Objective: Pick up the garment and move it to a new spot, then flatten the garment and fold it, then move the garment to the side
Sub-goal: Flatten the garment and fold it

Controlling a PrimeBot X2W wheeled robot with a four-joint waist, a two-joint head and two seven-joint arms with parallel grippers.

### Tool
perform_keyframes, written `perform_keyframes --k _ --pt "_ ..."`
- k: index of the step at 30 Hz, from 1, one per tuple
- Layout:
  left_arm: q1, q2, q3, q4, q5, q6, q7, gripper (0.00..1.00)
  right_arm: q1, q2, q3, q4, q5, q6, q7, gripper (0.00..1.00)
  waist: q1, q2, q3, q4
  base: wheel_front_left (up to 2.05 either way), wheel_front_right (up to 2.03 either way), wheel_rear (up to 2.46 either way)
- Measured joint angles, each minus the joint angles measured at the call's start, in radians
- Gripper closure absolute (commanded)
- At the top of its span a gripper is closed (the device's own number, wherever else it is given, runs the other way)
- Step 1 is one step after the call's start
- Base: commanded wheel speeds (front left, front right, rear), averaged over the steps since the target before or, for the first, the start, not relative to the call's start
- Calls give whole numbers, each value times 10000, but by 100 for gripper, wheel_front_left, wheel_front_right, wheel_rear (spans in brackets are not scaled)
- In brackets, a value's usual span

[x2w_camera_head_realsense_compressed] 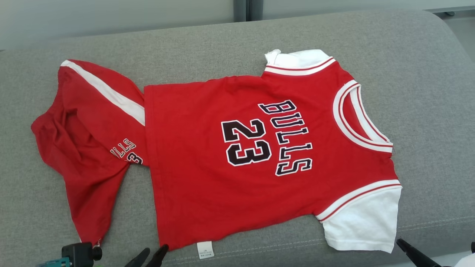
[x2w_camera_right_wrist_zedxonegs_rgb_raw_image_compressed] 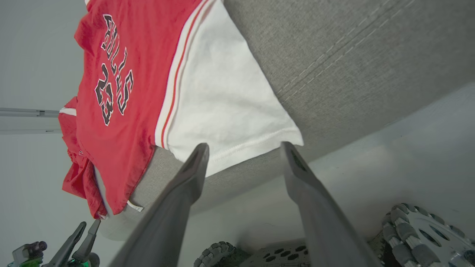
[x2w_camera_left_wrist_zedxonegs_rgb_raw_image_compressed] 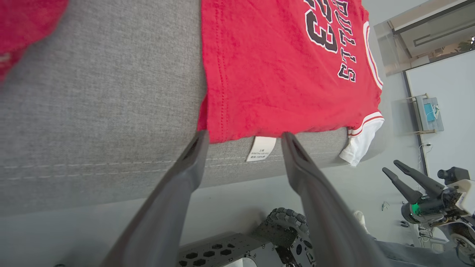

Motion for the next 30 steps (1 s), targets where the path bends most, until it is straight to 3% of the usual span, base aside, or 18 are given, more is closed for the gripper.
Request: perform_keyframes --k 6,8,14,19,26,28,30 --pt "8 -63 -19 401 54 268 -146 0 15 -50 311 339 -685 -173 -65 0 0 0 -220 -108 0 0 0" --pt "7 71 81 512 506 407 -483 0 10 -255 253 464 -1475 -322 -508 0 0 0 -313 -129 0 0 0" --pt "-3 370 437 917 1810 821 -1546 0 -216 -802 -142 951 -4050 -1287 -2437 0 0 0 -673 -153 0 0 0" --pt "-1 178 802 986 2522 965 -1722 0 -356 -790 54 1018 -5806 -1465 -3756 0 0 0 -1017 -115 0 0 0" --pt "9 -86 1705 945 3551 1097 -1730 0 -472 -184 257 963 -7181 -1482 -3639 0 0 0 -1066 145 0 0 0" --pt "11 -474 2778 692 4182 1108 -1728 0 -631 58 249 930 -7754 -1482 -3639 0 0 0 -956 229 0 0 0" --pt "36 -635 3081 617 4472 1110 -1728 0 -661 146 261 940 -8006 -1482 -3638 0 0 0 -873 261 0 0 0"
